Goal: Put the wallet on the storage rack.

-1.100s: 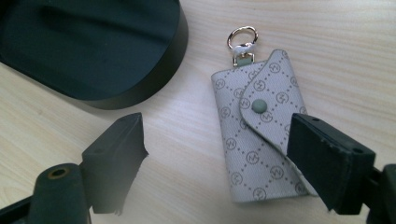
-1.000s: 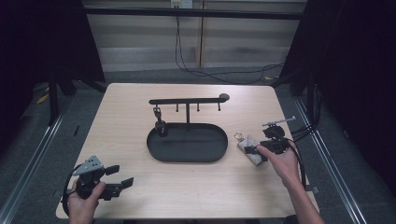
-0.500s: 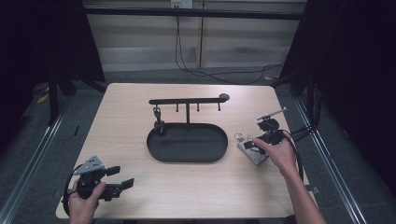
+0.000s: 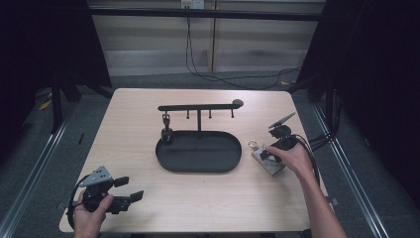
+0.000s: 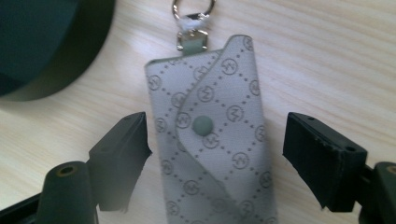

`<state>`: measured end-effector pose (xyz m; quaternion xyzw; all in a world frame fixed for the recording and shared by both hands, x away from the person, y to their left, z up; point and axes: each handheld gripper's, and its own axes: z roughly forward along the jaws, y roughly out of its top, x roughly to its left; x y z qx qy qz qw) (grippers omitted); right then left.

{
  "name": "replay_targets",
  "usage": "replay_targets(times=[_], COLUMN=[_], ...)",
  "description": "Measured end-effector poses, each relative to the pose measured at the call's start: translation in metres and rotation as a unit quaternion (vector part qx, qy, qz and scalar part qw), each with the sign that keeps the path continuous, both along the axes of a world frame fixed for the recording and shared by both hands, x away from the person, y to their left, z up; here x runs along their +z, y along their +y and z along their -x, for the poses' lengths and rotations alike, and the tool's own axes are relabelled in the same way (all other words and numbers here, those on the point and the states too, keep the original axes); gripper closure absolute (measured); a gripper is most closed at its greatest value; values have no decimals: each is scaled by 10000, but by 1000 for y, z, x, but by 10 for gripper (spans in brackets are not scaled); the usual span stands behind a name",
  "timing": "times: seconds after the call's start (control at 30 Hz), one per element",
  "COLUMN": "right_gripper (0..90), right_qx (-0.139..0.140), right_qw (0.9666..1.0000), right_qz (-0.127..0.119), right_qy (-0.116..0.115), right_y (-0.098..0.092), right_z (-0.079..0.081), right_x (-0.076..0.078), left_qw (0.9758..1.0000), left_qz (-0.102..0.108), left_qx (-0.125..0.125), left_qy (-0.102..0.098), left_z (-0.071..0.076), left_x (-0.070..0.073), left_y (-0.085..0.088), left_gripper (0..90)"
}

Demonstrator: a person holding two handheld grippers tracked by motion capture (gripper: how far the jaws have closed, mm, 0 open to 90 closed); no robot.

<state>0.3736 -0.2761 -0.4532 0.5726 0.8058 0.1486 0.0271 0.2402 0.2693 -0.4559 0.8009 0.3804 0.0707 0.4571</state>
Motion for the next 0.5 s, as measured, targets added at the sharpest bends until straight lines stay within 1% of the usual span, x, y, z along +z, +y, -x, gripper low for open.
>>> replay_targets(times=[0.03,0.07,0.13,0.17,0.23,0.27,0.3,0.5], right_gripper=[223,234,236,244,271,265,263,262], right_qx=[44,113,122,195,232,203,255,272], right_qw=[10000,9999,9999,9996,9994,9991,9985,9975], right_qz=[64,58,82,213,226,314,432,561], right_qy=[13,-10,-6,72,111,202,208,346], right_y=[1,3,5,8,9,13,15,19], right_z=[-1,-3,-3,-5,-6,-6,-6,-8], right_x=[0,3,3,1,-2,-4,-5,-12], left_qw=[10000,10000,10000,10000,10000,10000,10000,10000], left_qz=[-2,1,-5,5,11,21,19,6], left_qx=[1,0,2,-12,-11,-27,-28,-31], left_qy=[0,17,13,20,12,11,21,61], left_z=[0,-1,-1,-1,-1,-1,-1,-2], left_x=[0,0,0,0,0,0,0,-1], left_y=[0,0,1,1,1,1,1,1], left_gripper=[197,197,197,197,197,197,196,194])
